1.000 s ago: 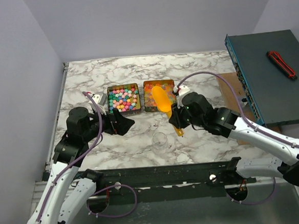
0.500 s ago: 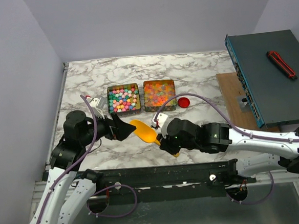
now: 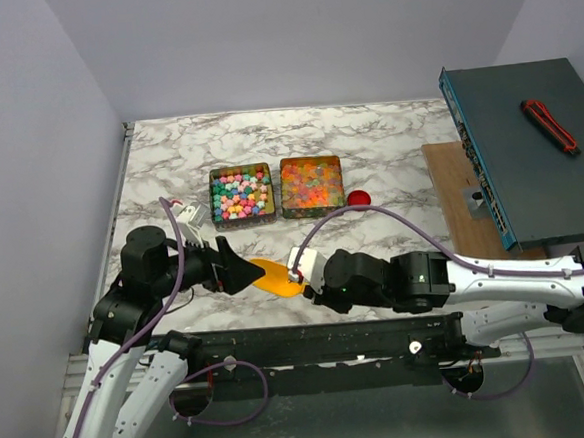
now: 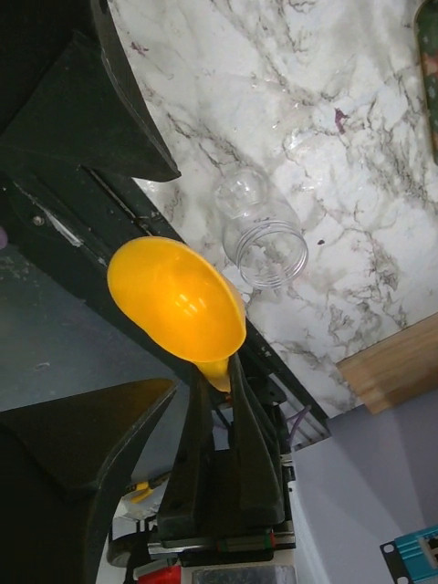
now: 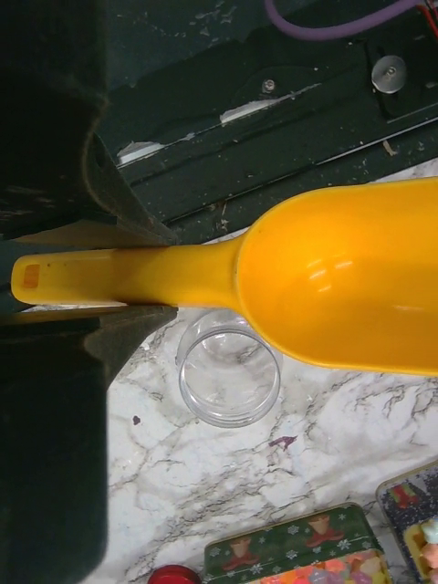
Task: Pack the candies
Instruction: Pick up the spatula from the center of the board.
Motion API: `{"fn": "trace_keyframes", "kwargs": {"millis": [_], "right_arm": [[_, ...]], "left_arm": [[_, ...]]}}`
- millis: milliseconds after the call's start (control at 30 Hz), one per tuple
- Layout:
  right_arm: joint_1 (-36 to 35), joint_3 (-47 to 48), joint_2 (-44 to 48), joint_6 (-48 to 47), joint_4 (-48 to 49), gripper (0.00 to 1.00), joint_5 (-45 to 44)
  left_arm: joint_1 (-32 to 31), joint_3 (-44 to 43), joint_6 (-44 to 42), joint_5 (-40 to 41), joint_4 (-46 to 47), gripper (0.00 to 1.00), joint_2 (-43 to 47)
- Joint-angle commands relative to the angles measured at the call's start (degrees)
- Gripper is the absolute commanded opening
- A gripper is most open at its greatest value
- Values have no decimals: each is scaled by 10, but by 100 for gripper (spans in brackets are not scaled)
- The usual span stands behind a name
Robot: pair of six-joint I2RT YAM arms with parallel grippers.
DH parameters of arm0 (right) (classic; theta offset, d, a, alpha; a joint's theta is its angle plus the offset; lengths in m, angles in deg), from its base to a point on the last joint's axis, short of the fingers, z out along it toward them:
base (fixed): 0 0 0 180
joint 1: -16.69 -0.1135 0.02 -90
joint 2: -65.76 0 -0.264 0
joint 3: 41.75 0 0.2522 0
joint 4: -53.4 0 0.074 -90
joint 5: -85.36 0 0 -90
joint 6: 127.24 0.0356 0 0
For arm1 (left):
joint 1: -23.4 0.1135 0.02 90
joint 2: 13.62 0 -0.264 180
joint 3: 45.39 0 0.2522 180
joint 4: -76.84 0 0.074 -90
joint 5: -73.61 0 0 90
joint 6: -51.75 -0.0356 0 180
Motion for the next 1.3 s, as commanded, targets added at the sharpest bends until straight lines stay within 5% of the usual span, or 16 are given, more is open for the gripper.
{"fn": "trace_keyframes", "kwargs": {"millis": [0, 700, 1133, 1267], "right_arm": [[-21, -8, 13, -59, 12, 1, -18], [-45, 0, 16, -74, 20, 1, -33], [-59, 2, 23, -79, 36, 1, -32], [-59, -4, 27, -79, 41, 14, -33]], "left_arm": [[-3, -9, -6, -43, -38, 88, 12], [-3, 8, -33, -65, -72, 40, 9], [-3, 20, -41, -70, -71, 0, 8], [-3, 24, -33, -72, -66, 0, 14]]}}
